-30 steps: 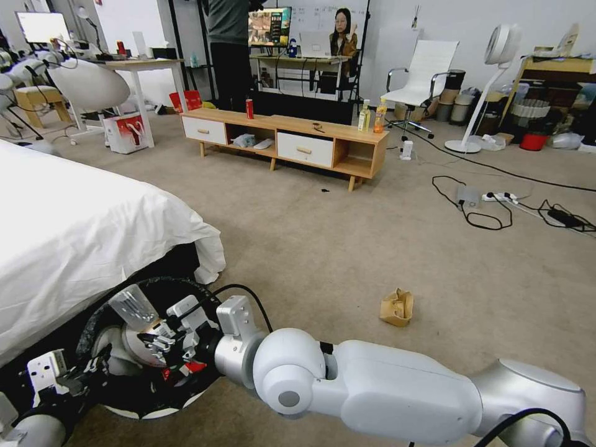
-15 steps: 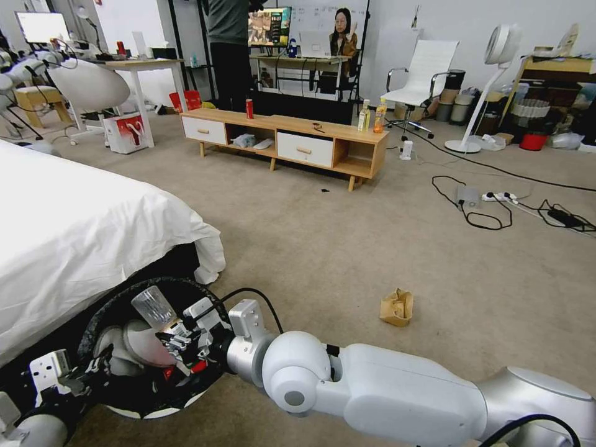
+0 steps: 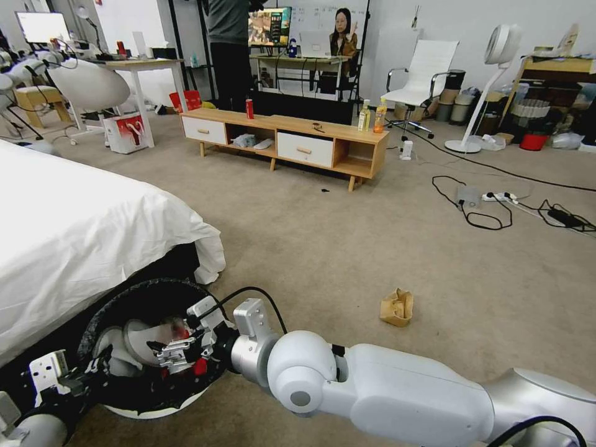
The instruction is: Pick up the trash bin and place the garbage on the floor into it.
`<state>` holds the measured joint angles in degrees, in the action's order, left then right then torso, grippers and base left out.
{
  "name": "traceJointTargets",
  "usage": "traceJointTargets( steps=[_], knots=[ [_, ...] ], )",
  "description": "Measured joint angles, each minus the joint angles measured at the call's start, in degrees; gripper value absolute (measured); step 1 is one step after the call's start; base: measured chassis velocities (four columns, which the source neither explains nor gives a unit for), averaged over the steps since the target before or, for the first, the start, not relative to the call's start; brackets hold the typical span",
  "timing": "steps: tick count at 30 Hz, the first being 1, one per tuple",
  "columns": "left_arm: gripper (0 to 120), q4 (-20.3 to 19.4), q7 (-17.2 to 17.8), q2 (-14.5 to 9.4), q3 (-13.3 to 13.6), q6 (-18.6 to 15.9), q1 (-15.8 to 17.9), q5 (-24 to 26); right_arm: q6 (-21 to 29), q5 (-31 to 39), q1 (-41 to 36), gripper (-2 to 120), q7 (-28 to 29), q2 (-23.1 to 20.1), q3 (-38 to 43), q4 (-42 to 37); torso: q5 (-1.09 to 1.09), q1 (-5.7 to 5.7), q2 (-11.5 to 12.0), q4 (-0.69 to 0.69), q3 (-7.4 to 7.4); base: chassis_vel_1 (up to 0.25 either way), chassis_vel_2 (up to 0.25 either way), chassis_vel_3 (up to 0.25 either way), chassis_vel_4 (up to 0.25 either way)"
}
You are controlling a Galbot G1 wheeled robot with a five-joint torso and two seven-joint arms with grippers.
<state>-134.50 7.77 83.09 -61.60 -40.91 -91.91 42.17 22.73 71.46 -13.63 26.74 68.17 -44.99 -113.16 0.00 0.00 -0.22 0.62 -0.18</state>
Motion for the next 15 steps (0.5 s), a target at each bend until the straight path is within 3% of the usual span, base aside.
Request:
traceJointTargets(
  steps=[10,15],
  knots=[
    [5,-0.01,-0.17,0.05,-0.09,0.06,-0.37,-0.28,-1.21,-1.10,-0.29,100,0.34,-1.61,4.84,-3.96,0.00,0.00,0.00,0.00,0.00,0.000,0.000,0.000,0.000],
    [5,-0.15,-0.27,0.07,-0.45,0.10,-0.56,-0.38,-5.35,-2.58,-0.47,100,-0.44,-3.97,13.94,-7.41,0.01,0.00,-0.01,0.00,0.00,0.000,0.000,0.000,0.000]
  ],
)
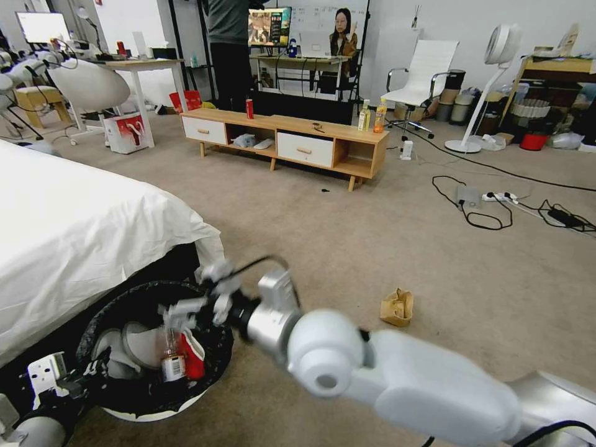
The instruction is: Pick up the trash bin and place the garbage on the floor into it.
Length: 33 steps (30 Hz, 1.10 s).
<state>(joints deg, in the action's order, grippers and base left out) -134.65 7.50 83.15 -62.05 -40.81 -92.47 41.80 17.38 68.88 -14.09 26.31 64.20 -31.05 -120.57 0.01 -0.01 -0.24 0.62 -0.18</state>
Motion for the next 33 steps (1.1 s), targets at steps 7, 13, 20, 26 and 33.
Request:
traceJointTargets(
  steps=[7,13,20,26,33],
  knots=[
    [5,-0.39,-0.27,-0.11,-0.34,0.03,-0.48,-0.16,-13.20,-6.59,-7.82,100,-4.08,-6.92,18.66,-3.19,0.01,0.00,0.00,0.03,0.01,0.000,0.000,0.000,0.000],
    [5,-1.44,-0.42,0.69,-1.36,0.14,-1.59,-0.38,-20.03,-12.00,-15.91,100,-5.08,-9.27,27.94,-4.40,0.01,0.00,0.00,-0.02,0.00,0.000,0.000,0.000,0.000],
    [5,-2.54,-0.77,1.76,-1.76,0.34,-2.59,-1.72,-21.41,-18.50,-26.63,100,-7.26,-9.43,41.42,-7.07,0.00,0.00,0.00,-0.01,0.00,0.000,0.000,0.000,0.000],
    [5,-3.29,-1.46,3.02,-2.24,0.92,-3.98,-3.22,-23.37,-27.81,-36.49,100,-8.48,-8.69,48.85,-8.88,0.00,0.00,0.00,-0.02,0.00,0.000,0.000,0.000,0.000],
    [5,-3.83,-1.54,3.54,-1.86,1.00,-4.08,-4.19,-21.89,-39.05,-49.06,100,-6.97,-7.78,54.54,-11.85,0.00,0.00,0.01,0.02,0.01,0.000,0.000,0.000,0.000]
  ],
)
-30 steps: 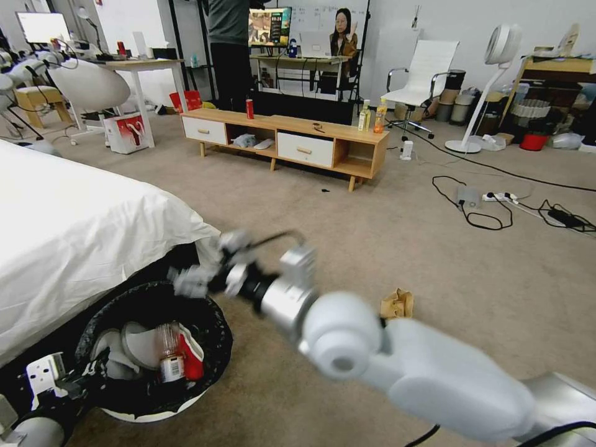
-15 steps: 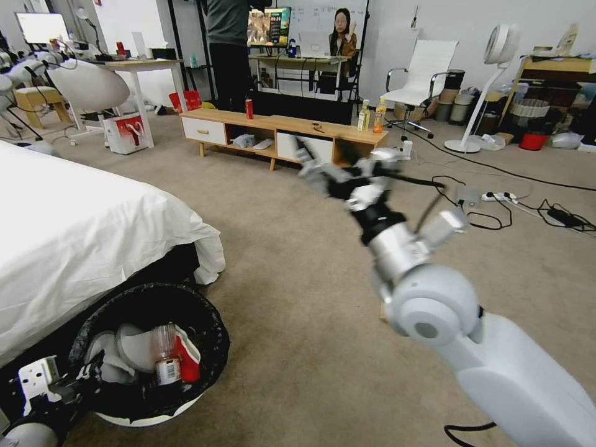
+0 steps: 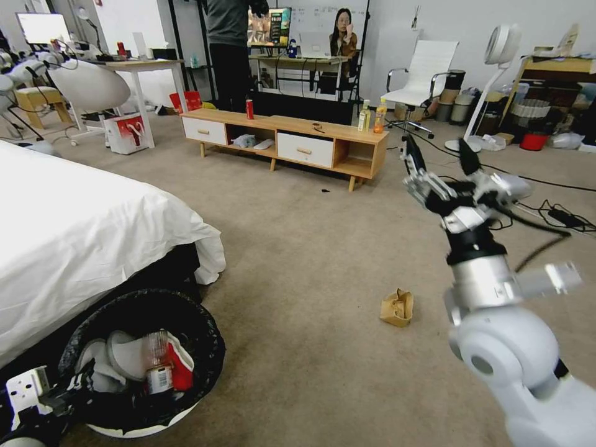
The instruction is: Pick up the trash bin and place the garbage on the floor into it.
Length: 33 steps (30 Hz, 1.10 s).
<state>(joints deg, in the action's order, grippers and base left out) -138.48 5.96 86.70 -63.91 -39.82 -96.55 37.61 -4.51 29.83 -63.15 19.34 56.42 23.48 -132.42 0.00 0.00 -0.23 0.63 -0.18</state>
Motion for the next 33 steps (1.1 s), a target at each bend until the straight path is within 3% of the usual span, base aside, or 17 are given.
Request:
traceJointTargets(
  steps=[7,12,33],
  knots=[
    [5,0.12,-0.30,0.32,1.22,0.04,0.27,-0.77,0.74,-14.31,-12.82,100,1.84,2.18,2.21,-0.54,-0.01,0.00,0.00,-0.01,0.00,0.000,0.000,0.000,0.000],
    [5,0.12,-0.54,0.37,1.62,0.04,0.27,-0.93,0.22,-19.00,-16.44,100,2.44,4.68,2.74,-0.43,-0.01,0.00,0.00,-0.03,0.00,0.000,0.000,0.000,0.000],
    [5,0.49,-2.32,0.49,2.67,0.45,0.40,-2.04,-1.72,-22.52,-21.49,100,3.66,9.02,4.78,0.26,-0.01,0.00,0.00,-0.02,-0.01,0.000,0.000,0.000,0.000]
  ],
)
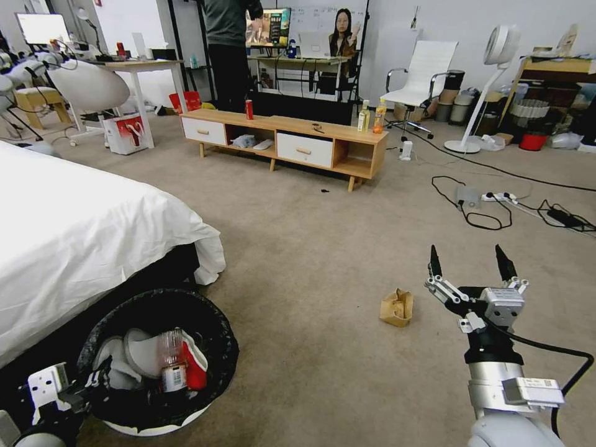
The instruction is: Pick up the trash bin and place the garbage on the floor into it.
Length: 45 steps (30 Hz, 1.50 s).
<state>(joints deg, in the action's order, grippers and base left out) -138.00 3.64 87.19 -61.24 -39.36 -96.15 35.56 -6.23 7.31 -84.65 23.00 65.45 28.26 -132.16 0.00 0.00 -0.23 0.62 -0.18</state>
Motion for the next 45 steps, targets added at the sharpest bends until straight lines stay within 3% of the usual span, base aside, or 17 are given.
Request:
traceJointTargets(
  steps=[45],
  knots=[
    [5,0.86,-0.82,-0.13,-0.39,-0.33,0.78,0.07,-1.17,-0.35,0.26,100,-0.40,0.80,0.30,1.76,0.00,0.00,0.00,0.01,0.00,-0.031,-0.029,-0.029,-0.030]
  ],
)
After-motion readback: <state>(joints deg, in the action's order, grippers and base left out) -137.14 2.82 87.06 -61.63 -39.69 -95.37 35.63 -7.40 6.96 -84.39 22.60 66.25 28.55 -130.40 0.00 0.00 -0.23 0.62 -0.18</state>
